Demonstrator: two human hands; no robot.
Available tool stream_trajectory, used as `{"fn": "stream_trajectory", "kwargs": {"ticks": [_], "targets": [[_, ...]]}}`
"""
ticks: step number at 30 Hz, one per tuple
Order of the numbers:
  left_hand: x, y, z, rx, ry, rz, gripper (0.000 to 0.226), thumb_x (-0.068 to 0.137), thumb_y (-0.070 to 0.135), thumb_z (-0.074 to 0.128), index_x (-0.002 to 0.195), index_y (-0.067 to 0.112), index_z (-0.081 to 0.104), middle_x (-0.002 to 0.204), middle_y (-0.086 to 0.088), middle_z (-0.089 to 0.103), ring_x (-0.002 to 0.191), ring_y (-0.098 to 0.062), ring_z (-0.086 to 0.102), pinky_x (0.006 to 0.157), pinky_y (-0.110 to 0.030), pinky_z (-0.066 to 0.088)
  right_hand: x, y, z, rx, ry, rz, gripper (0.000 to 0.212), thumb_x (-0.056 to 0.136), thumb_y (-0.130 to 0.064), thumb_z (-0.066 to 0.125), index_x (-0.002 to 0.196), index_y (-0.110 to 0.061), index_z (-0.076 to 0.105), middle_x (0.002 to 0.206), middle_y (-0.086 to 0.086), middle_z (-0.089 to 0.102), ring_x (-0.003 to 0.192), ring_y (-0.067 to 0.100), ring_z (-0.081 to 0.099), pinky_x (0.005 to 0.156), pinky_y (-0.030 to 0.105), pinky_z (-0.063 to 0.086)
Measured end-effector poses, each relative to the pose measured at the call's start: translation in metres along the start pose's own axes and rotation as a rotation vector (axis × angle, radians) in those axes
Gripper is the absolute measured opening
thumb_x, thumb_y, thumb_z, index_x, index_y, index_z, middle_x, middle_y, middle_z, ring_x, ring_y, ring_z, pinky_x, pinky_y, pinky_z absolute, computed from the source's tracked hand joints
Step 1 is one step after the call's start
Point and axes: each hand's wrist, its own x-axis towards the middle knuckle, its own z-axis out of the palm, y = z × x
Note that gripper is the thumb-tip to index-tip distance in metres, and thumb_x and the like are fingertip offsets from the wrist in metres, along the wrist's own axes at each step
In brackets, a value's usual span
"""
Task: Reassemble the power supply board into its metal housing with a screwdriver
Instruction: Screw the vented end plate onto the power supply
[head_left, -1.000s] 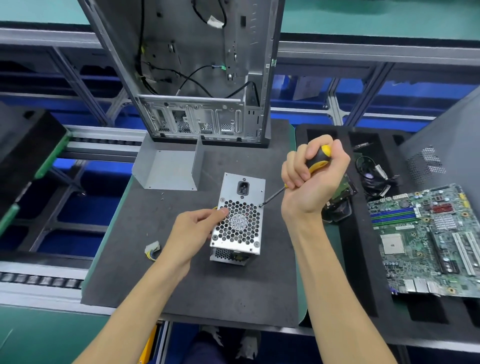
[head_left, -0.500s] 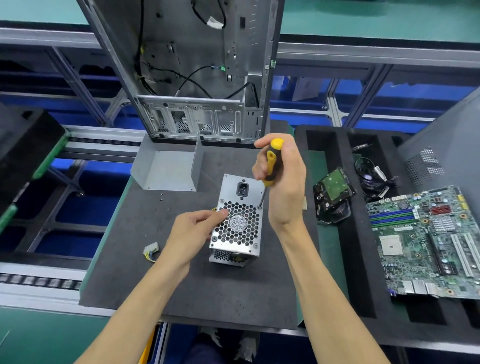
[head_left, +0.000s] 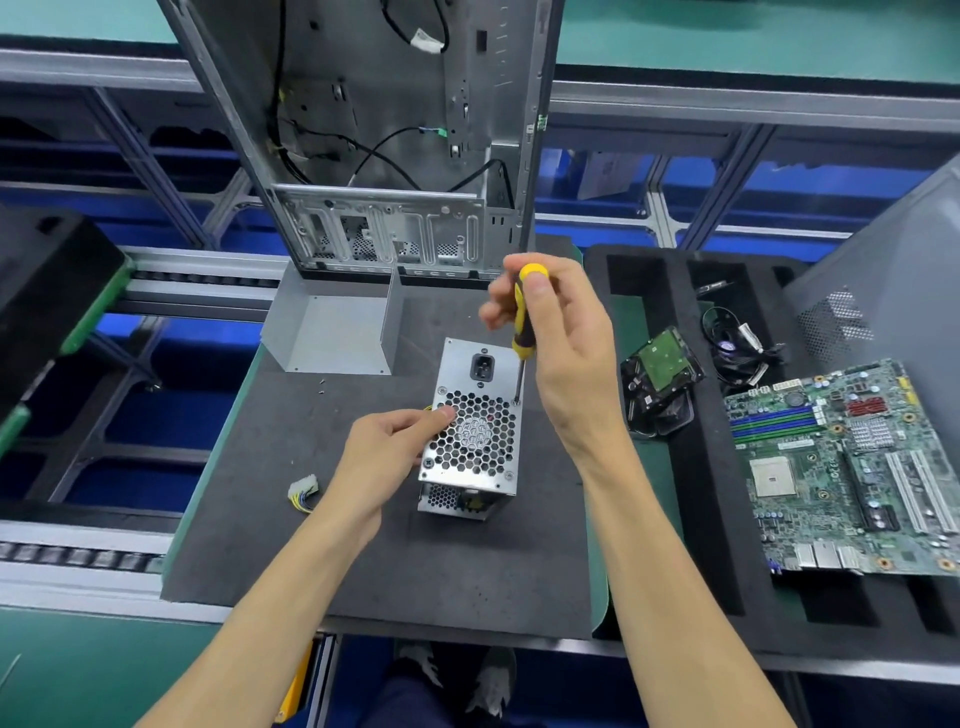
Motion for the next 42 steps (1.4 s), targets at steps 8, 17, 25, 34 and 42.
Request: {"fn": "stream_trajectory", "kwargs": {"ticks": [8, 17, 25, 34, 42], "targets": [[0.000, -0.002, -0.001, 0.000, 0.026, -0.014, 0.029, 0.086, 0.044, 0.075, 0.095, 0.018, 0.081, 0.097, 0.001, 0.079, 0.105, -0.024, 0.072, 0.107, -0.044, 0.048, -0.002, -0.001, -0.001, -0.035, -0.046, 0.026, 0.021, 0.106, -0.020, 0.040, 0.120, -0.017, 0.055, 0.083, 0.000, 0.049, 0.071, 0.010, 0.044, 0.068, 0.021, 0.040], [0.001, -0.004, 0.001, 0.021, 0.071, -0.007, 0.030, 0.082, 0.050, 0.077, 0.095, 0.023, 0.081, 0.099, 0.006, 0.078, 0.107, -0.017, 0.069, 0.108, -0.045, 0.046, -0.006, -0.003, -0.005, -0.154, -0.002, -0.105, 0.011, 0.097, -0.012, 0.070, 0.107, -0.014, 0.067, 0.088, 0.003, 0.075, 0.083, 0.017, 0.076, 0.068, 0.025, 0.053], [0.000, -0.004, 0.004, 0.054, 0.112, 0.021, 0.027, 0.085, 0.046, 0.075, 0.094, 0.022, 0.081, 0.097, 0.009, 0.078, 0.107, -0.011, 0.068, 0.108, -0.041, 0.046, 0.001, -0.005, -0.009, -0.104, 0.042, -0.022, 0.027, 0.095, -0.019, 0.072, 0.093, -0.021, 0.046, 0.073, -0.002, 0.059, 0.061, 0.019, 0.064, 0.056, 0.025, 0.049], [0.000, -0.002, 0.005, 0.196, 0.141, 0.093, 0.027, 0.088, 0.048, 0.071, 0.090, 0.022, 0.080, 0.082, 0.014, 0.076, 0.069, 0.009, 0.062, 0.071, -0.019, 0.043, -0.005, -0.004, -0.003, -0.161, -0.175, 0.149, 0.029, 0.102, -0.029, 0.035, 0.121, -0.032, 0.056, 0.091, -0.002, 0.046, 0.082, 0.011, 0.044, 0.081, 0.022, 0.037], [-0.001, 0.000, 0.003, 0.180, 0.141, 0.047, 0.029, 0.087, 0.050, 0.072, 0.091, 0.023, 0.080, 0.093, 0.011, 0.078, 0.095, -0.008, 0.068, 0.086, -0.028, 0.049, -0.012, 0.004, -0.015, -0.309, -0.035, -0.113, 0.020, 0.096, -0.016, 0.073, 0.102, -0.017, 0.054, 0.092, 0.002, 0.076, 0.088, 0.016, 0.077, 0.078, 0.032, 0.061]]}}
